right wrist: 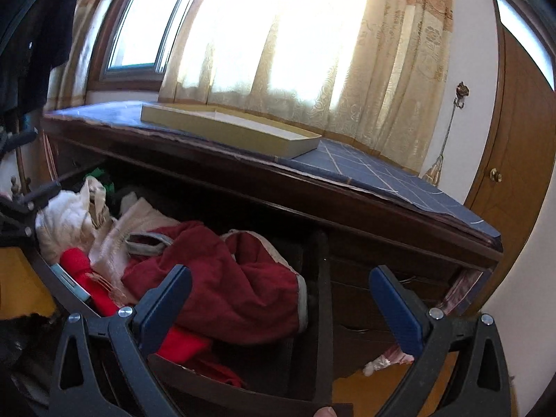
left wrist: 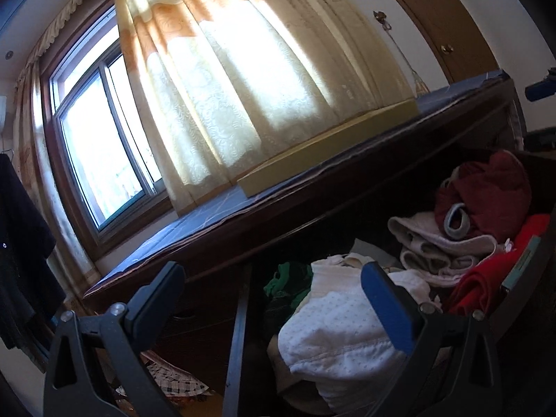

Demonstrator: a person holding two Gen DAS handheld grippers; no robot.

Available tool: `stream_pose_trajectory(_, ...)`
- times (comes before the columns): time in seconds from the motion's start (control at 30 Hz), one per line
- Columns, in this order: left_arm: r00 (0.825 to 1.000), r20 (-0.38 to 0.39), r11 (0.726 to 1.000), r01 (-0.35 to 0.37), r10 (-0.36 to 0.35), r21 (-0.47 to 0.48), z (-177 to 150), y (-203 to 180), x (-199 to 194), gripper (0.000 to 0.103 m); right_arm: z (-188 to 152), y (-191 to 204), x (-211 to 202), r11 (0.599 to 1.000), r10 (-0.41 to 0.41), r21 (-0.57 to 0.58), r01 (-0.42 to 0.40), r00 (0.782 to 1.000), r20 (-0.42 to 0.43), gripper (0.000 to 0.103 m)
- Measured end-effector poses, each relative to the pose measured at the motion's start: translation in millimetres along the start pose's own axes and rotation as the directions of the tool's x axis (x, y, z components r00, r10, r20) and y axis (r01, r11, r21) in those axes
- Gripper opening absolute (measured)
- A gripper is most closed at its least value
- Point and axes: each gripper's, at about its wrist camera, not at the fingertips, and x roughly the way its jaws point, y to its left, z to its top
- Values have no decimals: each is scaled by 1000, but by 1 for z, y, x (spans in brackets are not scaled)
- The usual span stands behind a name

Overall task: Take underwear out of drawer
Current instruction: 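Lower the right tool into the open drawer toward the red garment, then close the right gripper on the red underwear with grey waistband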

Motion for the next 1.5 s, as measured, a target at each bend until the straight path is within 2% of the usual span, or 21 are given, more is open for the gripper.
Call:
stream_pose_trajectory(0.27, 1000, -26, 1000, 2, -2, -31, 4, 5, 1, 103, 11, -16, 1, 978, 128, 167, -128, 992, 7, 102)
stream_pose_trajectory(0.37, 998, -54, 996, 8, -13, -93, 7, 11, -2, 103, 13, -19, 3, 963, 168, 212, -165, 986, 0, 102)
stream_pose_trajectory(0.47, 999, -43, 988, -11, 4, -153, 15, 15, -10, 103, 10, -17, 3, 945, 222, 245, -216, 975, 1, 102)
stream_pose_trajectory(0.57, 999, -33, 987, -26, 21, -160, 22, 16, -12, 103, 11, -8, 3, 954, 228, 205, -219, 973, -24, 102)
stream_pose_trajectory(0.67, 997, -56, 983, -52, 43, -176, 29, 19, -4, 103, 17, 0, 5, 971, 217, 117, -207, 974, -71, 102)
stream_pose_trajectory(0.8, 989, -150, 969, -28, -10, -246, 30, 24, 20, 103, 35, -5, 20, 968, 247, 83, -237, 960, -131, 102)
stream_pose_trajectory(0.87, 978, -208, 955, -29, -35, -296, 28, 27, 32, 103, 43, -6, 36, 961, 277, 77, -266, 940, -198, 102)
stream_pose_trajectory(0.97, 961, -273, 934, -53, -49, -353, 23, 31, 46, 103, 48, -2, 62, 949, 314, 67, -308, 898, -308, 102)
stream_pose_trajectory(1.07, 960, -278, 920, -75, -38, -386, 23, 35, 49, 103, 47, 9, 81, 936, 337, 42, -349, 858, -389, 102)
stream_pose_trajectory(1.13, 963, -268, 925, -85, -19, -371, 24, 33, 49, 103, 44, 20, 96, 927, 346, 33, -374, 818, -459, 102)
stream_pose_trajectory(1.23, 962, -274, 942, -84, -9, -326, 23, 24, 50, 103, 35, 28, 115, 927, 337, 44, -373, 774, -536, 102)
stream_pose_trajectory(1.27, 962, -274, 945, -77, -14, -318, 22, 22, 50, 103, 32, 32, 121, 929, 324, 36, -369, 761, -562, 102)
stream_pose_trajectory(1.33, 962, -272, 948, -76, -11, -308, 22, 22, 51, 103, 28, 39, 125, 929, 303, 6, -371, 749, -590, 101)
stream_pose_trajectory(1.43, 965, -260, 946, -79, -6, -314, 22, 23, 49, 103, 25, 48, 128, 922, 285, -31, -385, 731, -620, 93)
stream_pose_trajectory(1.5, 966, -260, 942, -88, 1, -325, 21, 25, 48, 103, 22, 49, 131, 918, 294, -15, -396, 706, -644, 80)
